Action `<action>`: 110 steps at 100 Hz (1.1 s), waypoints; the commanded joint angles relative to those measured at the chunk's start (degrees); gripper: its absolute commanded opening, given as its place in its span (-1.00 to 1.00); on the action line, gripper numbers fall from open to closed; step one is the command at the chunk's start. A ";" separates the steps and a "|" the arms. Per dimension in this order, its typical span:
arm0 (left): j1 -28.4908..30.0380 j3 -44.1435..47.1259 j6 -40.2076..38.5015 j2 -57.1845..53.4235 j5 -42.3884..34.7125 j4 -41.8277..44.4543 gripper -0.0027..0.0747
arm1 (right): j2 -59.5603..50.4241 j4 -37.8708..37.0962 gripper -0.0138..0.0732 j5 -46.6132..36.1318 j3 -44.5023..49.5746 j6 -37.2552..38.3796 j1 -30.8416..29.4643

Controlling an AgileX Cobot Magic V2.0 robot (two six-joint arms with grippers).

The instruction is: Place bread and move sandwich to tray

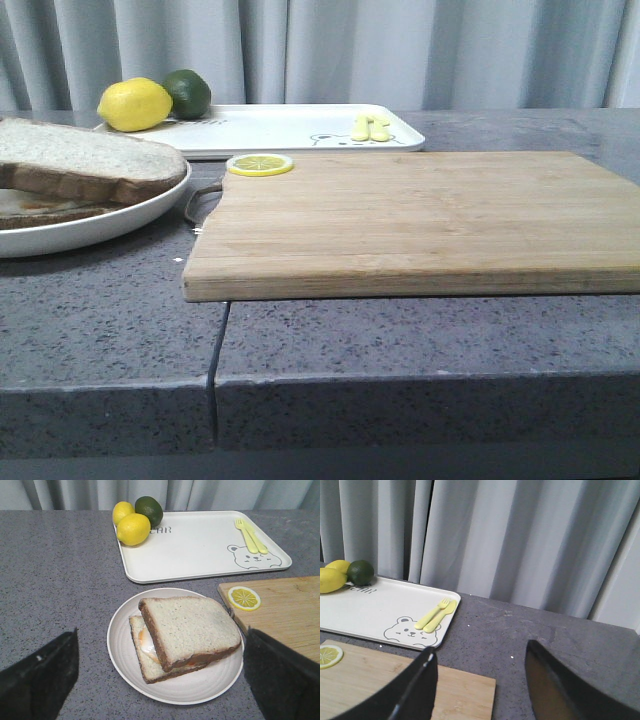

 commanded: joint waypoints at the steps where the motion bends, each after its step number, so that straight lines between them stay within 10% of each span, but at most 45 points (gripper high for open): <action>1: -0.40 -1.73 -0.54 0.53 -4.26 -0.35 0.67 | -3.54 -1.05 0.25 -4.32 2.33 0.21 -0.41; 110: -0.40 -1.73 -0.54 0.53 -4.37 -0.35 0.67 | -9.97 -1.05 0.25 -2.35 7.28 0.21 -0.41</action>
